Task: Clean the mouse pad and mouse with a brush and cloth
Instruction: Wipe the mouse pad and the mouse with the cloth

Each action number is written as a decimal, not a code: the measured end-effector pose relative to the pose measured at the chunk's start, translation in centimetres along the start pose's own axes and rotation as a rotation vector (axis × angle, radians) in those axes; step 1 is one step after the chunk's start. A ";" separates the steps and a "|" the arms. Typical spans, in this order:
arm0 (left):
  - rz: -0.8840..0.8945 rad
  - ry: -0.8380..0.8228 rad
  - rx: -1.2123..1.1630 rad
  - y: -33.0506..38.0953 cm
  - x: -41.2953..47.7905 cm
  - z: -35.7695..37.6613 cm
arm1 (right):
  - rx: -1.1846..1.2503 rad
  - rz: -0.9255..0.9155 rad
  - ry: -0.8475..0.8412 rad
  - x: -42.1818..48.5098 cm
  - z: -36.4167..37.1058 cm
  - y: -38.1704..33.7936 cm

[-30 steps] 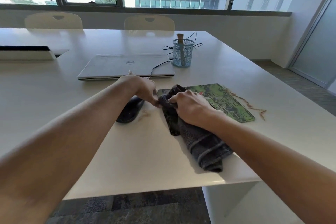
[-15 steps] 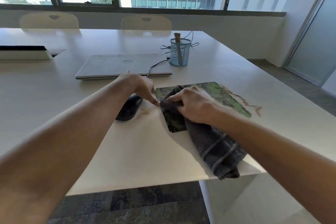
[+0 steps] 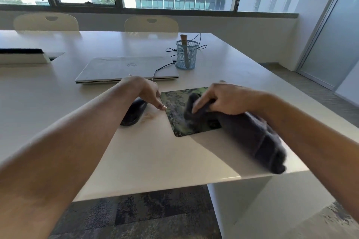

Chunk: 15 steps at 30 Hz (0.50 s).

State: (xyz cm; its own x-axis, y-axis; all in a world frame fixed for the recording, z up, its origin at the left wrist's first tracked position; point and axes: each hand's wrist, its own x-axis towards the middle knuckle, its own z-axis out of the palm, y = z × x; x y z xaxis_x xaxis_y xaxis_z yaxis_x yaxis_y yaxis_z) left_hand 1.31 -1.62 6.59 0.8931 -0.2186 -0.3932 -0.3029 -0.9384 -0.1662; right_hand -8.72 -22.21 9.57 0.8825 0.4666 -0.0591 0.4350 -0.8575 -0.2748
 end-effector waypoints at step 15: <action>-0.022 0.004 -0.098 0.4 -0.5 -0.1 | 0.209 0.081 0.369 -0.6 0.8 0.8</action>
State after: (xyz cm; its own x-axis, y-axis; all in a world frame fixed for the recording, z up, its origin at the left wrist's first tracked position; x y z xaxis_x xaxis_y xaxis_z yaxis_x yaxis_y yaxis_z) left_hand 0.81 -1.89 6.83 0.9004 -0.1988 -0.3869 -0.2496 -0.9646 -0.0851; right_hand -9.05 -23.01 8.61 0.9337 0.2582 0.2479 0.3494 -0.8080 -0.4743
